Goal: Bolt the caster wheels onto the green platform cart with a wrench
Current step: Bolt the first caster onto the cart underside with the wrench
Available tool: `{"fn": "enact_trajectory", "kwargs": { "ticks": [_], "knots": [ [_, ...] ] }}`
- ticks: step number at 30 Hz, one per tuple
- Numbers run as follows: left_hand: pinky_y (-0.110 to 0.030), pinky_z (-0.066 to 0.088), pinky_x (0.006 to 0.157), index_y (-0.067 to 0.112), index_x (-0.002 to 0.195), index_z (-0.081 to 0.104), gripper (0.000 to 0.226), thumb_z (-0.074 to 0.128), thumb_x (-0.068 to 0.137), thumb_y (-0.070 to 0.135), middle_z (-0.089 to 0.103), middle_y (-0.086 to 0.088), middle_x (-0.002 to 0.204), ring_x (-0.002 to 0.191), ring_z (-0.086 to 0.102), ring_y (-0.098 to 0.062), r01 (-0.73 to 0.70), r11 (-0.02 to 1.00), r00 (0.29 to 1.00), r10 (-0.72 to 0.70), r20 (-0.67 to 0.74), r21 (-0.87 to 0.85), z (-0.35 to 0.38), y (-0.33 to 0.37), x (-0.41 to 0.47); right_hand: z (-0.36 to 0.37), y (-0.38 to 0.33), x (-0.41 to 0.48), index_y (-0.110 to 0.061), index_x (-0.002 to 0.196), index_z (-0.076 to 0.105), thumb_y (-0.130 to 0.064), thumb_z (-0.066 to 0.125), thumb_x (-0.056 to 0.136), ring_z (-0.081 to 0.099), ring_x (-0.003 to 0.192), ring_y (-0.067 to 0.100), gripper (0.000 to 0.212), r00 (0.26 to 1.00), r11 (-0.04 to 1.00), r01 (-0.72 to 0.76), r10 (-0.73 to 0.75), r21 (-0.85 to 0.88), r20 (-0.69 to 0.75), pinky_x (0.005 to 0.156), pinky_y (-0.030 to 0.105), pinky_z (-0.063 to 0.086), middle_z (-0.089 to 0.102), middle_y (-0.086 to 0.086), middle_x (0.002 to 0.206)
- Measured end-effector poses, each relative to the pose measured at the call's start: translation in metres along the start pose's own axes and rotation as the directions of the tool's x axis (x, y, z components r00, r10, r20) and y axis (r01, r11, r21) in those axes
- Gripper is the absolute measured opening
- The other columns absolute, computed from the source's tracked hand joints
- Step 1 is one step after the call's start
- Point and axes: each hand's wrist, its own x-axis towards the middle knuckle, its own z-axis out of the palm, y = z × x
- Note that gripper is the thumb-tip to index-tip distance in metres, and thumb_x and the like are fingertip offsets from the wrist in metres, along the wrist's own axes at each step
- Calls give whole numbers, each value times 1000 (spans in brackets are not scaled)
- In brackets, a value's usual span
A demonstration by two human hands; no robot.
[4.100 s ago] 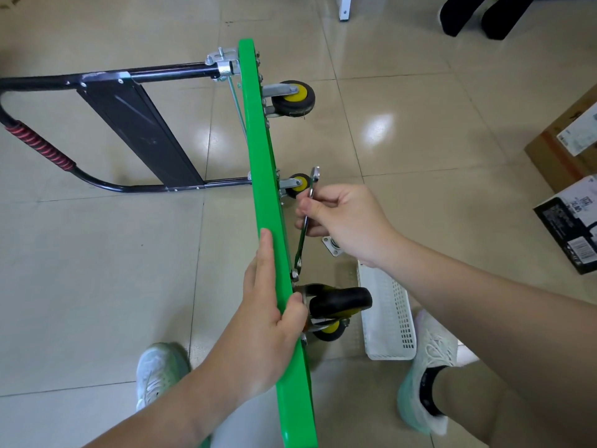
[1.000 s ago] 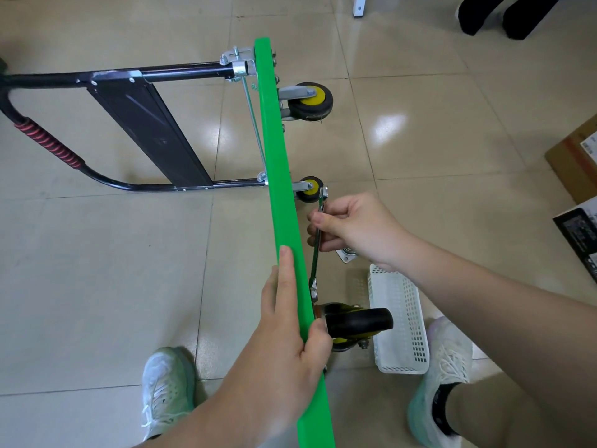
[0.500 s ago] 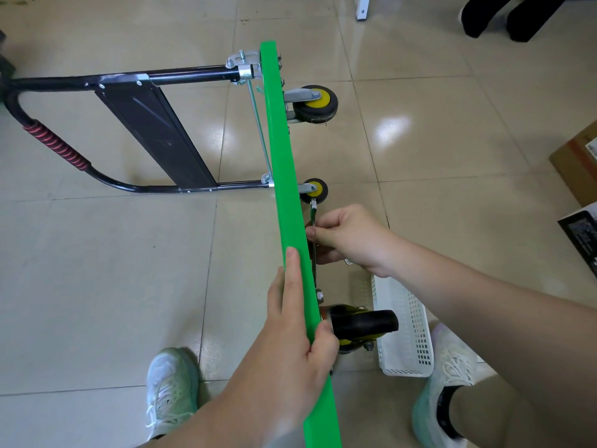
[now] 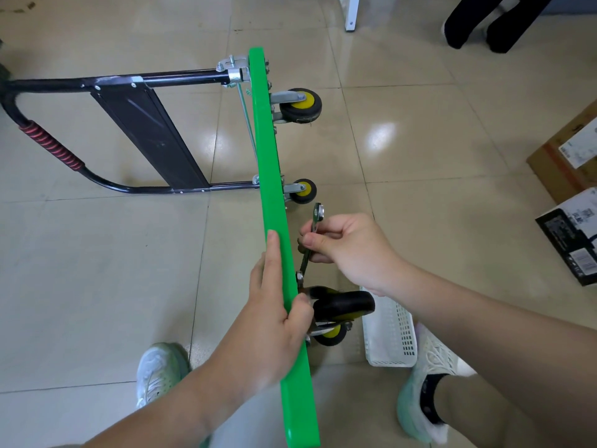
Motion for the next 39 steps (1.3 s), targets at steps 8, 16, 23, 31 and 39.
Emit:
{"fn": "enact_trajectory", "kwargs": {
  "ticks": [8, 16, 23, 31, 39],
  "knots": [
    [9, 29, 75, 39, 159, -20, 89, 47, 105, 17, 25, 14, 148, 93, 39, 39, -27, 1000, 999, 26, -43, -9, 3, -3, 1, 6, 7, -34, -31, 71, 78, 0, 75, 83, 70, 77, 6, 34, 995, 997, 81, -82, -22, -56, 84, 29, 58, 76, -5, 79],
    [10, 29, 71, 38, 159, -20, 88, 47, 106, 17, 20, 17, 149, 86, 39, 41, -17, 1000, 999, 16, -43, -26, 3, -1, 1, 3, 4, -50, -27, 79, 77, 4, 77, 80, 70, 85, 0, 31, 990, 988, 137, -139, -68, -18, 86, 19, 54, 75, -14, 81],
    [7, 34, 73, 43, 156, -25, 89, 46, 106, 23, 21, 17, 151, 89, 42, 37, -20, 1000, 1000, 20, -16, -7, 2, -3, 1, -8, -8, -38, -20, 84, 78, 5, 76, 80, 72, 91, 10, 25, 982, 982, 181, -184, -55, -51, 93, 29, 56, 77, 1, 89],
    [6, 34, 75, 48, 152, -30, 90, 45, 106, 28, 14, 19, 158, 93, 45, 34, 10, 1000, 1000, -10, 10, -2, 0, 0, -1, -23, -27, 10, -17, 87, 73, -5, 68, 90, 75, 86, 22, 14, 994, 996, 72, -67, 60, -81, 76, 31, 62, 76, 6, 82],
    [5, 34, 81, 53, 148, -34, 92, 44, 103, 34, 6, 21, 161, 99, 43, 31, -15, 999, 1000, 14, 27, 45, -2, -5, 1, -7, -16, 48, -12, 85, 71, -10, 65, 95, 71, 73, 21, 12, 997, 997, -70, 70, -13, 20, 66, 26, 61, 72, 11, 83]
  ]
}}
